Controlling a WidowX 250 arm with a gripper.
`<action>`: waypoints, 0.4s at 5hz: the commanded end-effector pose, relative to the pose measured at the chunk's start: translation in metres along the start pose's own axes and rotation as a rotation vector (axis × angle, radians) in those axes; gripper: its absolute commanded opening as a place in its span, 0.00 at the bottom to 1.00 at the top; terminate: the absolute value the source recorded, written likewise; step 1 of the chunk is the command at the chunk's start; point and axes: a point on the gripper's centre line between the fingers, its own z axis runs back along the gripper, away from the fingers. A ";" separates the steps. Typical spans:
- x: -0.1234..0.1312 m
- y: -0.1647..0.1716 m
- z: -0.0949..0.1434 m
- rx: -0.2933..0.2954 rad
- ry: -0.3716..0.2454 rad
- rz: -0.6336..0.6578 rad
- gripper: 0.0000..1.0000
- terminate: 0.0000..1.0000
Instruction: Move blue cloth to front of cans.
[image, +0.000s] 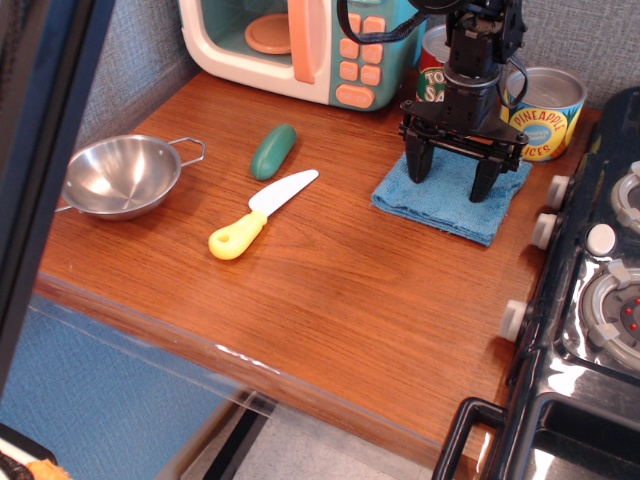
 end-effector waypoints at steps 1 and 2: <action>0.028 -0.010 0.070 -0.072 -0.137 0.038 1.00 0.00; 0.034 -0.013 0.101 -0.104 -0.183 0.036 1.00 0.00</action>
